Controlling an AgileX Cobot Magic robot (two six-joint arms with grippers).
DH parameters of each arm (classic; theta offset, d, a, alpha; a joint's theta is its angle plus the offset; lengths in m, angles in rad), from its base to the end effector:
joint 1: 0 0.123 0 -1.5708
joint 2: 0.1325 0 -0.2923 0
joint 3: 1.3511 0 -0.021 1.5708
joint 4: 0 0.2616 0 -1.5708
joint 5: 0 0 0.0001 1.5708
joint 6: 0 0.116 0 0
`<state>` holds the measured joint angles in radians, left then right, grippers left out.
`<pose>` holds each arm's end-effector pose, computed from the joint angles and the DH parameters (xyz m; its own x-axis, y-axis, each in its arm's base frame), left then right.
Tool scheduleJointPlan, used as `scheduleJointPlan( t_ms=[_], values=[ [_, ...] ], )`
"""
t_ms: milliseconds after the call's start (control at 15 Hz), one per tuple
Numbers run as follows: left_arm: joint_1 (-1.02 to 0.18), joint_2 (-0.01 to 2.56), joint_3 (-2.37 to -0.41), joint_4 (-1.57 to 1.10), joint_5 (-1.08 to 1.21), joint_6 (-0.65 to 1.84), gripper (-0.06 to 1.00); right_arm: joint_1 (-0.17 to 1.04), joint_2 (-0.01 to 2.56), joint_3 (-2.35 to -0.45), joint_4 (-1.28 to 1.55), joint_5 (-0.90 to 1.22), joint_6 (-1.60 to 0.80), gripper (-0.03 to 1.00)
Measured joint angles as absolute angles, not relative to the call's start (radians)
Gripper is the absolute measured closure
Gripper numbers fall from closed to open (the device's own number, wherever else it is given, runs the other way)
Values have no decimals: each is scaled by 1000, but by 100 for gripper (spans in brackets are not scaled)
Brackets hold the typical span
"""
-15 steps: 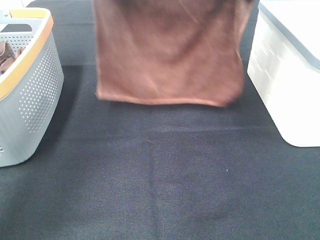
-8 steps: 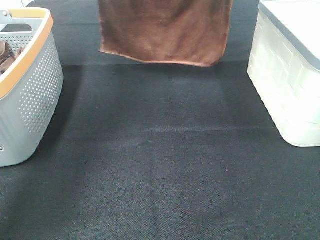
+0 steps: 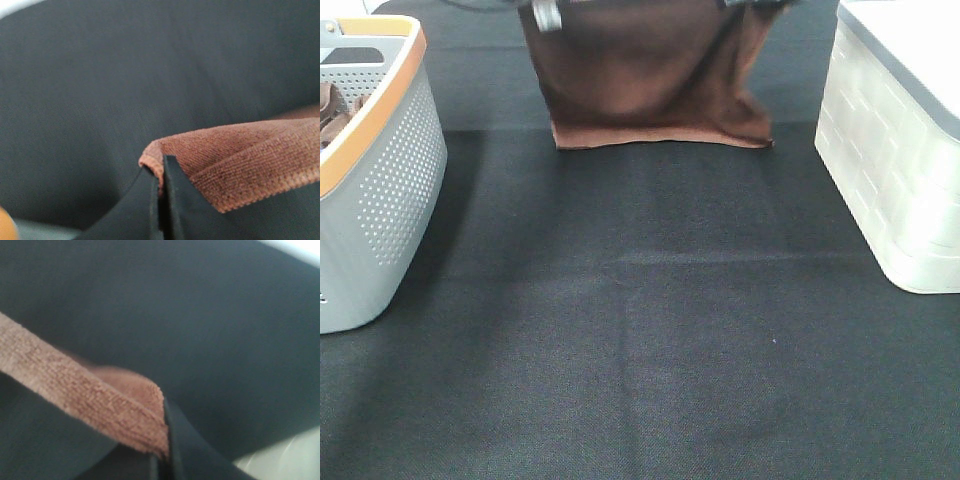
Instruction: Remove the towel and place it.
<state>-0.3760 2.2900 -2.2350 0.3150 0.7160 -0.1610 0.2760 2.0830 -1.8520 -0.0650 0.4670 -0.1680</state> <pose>0.5393 -0.1875 0.2753 -0.5509 0.3016 -0.7782 0.2548 0.9487 0.1873 0.5133 0.1419 0.2734 -0.4812 -0.3692 -0.7951 -0.3665 0.9087 -0.2000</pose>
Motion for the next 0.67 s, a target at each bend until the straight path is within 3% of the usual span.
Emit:
scheduleJointPlan(
  t_ms=[400,667],
  values=[
    [-377,2293,-2235,98,1145,-61,94,277,2082,-1852,89,862,-167,97],
    [-377,2293,-2235,84,1203,-55,94,277,2081,-1853,144,984,-167,97]
  ],
)
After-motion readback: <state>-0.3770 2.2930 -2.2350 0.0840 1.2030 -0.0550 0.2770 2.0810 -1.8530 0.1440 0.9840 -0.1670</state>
